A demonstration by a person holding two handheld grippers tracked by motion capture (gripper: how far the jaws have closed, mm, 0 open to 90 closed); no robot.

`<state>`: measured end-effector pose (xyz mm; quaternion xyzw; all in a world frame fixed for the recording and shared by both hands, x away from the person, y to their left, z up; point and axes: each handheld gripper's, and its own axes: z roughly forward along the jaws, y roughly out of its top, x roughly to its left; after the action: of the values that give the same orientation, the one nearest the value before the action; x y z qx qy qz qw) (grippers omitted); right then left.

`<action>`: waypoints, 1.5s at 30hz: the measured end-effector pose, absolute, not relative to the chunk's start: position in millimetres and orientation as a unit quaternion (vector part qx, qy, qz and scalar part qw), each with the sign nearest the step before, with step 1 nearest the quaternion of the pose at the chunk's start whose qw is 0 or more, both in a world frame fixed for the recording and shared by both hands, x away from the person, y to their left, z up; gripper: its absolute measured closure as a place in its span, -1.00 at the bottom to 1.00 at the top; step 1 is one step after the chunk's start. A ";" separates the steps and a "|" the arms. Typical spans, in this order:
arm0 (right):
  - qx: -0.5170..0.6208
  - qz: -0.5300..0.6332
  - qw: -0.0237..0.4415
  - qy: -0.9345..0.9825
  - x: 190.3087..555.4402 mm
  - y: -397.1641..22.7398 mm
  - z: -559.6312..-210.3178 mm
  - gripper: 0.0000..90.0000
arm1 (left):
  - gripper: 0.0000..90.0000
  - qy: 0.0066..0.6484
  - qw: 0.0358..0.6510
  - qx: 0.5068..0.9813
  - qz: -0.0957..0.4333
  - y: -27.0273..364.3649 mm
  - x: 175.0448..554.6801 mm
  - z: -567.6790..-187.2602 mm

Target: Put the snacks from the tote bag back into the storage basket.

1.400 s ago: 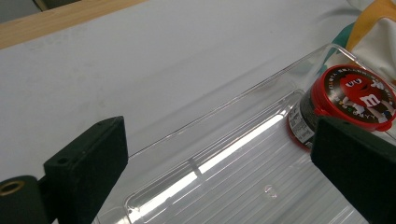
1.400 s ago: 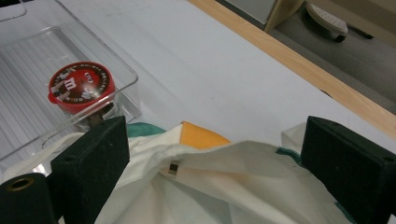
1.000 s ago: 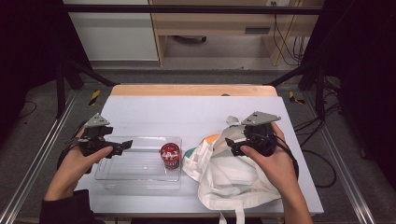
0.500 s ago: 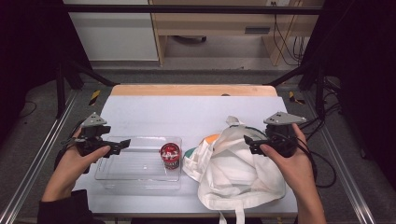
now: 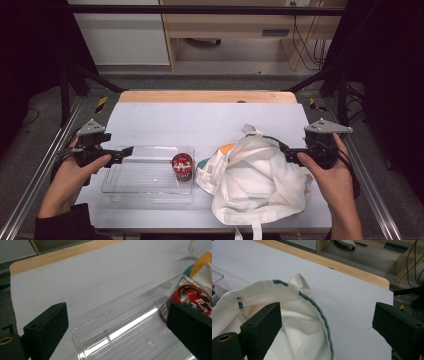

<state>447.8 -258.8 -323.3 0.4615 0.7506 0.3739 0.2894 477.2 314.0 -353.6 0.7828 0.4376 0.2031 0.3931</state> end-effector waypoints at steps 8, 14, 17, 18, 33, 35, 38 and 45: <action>0.479 0.375 0.295 0.737 445.5 -278.2 -324.2 -0.73 | -0.91 0.447 0.386 0.779 0.209 321.4 477.4 -354.2; 0.490 0.374 0.296 0.729 444.8 -289.9 -326.5 -0.72 | -0.91 0.459 0.376 0.776 0.216 328.5 479.5 -358.4; 0.496 0.374 0.295 0.726 444.5 -295.6 -328.7 -0.71 | -0.91 0.466 0.375 0.772 0.215 334.5 480.5 -360.7; 0.498 0.375 0.295 0.724 444.7 -296.9 -329.8 -0.71 | -0.91 0.469 0.374 0.771 0.214 336.3 481.1 -362.0; 0.518 0.379 0.265 0.720 455.6 -306.5 -363.5 -0.80 | -0.91 0.493 0.348 0.775 0.189 343.4 491.7 -388.1; 0.521 0.379 0.256 0.721 457.8 -307.5 -370.3 -0.81 | -0.91 0.495 0.345 0.776 0.186 344.1 492.8 -391.1; 0.526 0.377 0.245 0.722 460.6 -307.6 -380.1 -0.82 | -0.91 0.498 0.343 0.775 0.182 345.6 494.4 -395.0; 0.527 0.372 0.218 0.732 462.6 -303.1 -403.1 -0.85 | -0.91 0.502 0.335 0.777 0.176 346.2 497.8 -403.2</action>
<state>462.6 -303.1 -403.1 0.5270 0.7323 0.3723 0.2177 497.8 346.2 -403.2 0.7773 0.5025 0.1755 0.3353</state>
